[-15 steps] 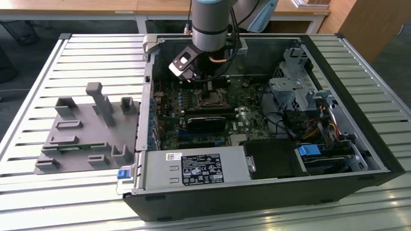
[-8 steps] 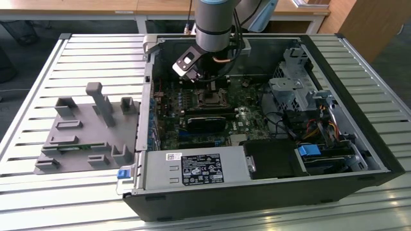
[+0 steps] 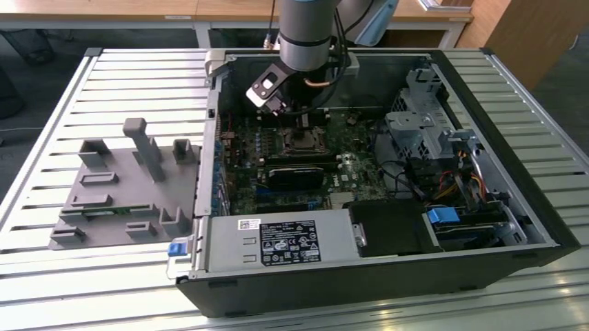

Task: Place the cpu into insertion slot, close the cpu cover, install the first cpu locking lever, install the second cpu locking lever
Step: 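Close the cpu cover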

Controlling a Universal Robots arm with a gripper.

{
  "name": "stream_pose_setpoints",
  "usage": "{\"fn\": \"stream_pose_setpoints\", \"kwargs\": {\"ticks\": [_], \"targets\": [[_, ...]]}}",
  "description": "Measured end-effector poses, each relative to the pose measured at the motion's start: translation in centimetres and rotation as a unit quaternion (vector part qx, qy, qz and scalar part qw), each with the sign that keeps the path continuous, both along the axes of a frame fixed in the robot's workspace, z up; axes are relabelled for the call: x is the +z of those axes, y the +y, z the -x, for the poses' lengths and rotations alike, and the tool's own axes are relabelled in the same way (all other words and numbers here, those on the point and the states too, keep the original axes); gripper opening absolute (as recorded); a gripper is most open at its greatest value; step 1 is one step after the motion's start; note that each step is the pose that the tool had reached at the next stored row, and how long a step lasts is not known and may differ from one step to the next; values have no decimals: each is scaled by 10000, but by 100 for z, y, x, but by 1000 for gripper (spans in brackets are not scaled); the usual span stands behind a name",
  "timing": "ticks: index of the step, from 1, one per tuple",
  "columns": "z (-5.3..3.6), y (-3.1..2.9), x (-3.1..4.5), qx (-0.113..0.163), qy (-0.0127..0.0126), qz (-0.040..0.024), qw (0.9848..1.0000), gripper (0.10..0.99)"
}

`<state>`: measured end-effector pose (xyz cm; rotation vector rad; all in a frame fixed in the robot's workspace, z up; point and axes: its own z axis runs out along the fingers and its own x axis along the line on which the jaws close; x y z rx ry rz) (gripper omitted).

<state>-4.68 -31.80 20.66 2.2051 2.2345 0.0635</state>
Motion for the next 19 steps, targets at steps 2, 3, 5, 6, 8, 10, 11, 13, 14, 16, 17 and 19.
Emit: {"fn": "stream_pose_setpoints", "kwargs": {"ticks": [2,3,5,6,8,10,11,13,14,16,17,19], "targets": [[27,-1,0,8,-34,0,10000,106],[40,-2,0,12,-46,1,10000,106],[61,-4,-5,16,-60,0,10000,106],[63,-4,-11,16,-61,-1,10000,106],[64,-5,-26,17,-61,1,10000,106],[64,-5,-42,17,-61,0,10000,106],[64,-5,-47,17,-61,1,10000,106],[61,-5,-57,17,-61,2,10000,106],[54,-6,-62,19,-62,3,10000,106],[36,-6,-72,21,-71,3,10000,106],[16,-4,-78,22,-76,1,10000,106],[-17,-8,-86,22,-80,7,10000,106]]}}
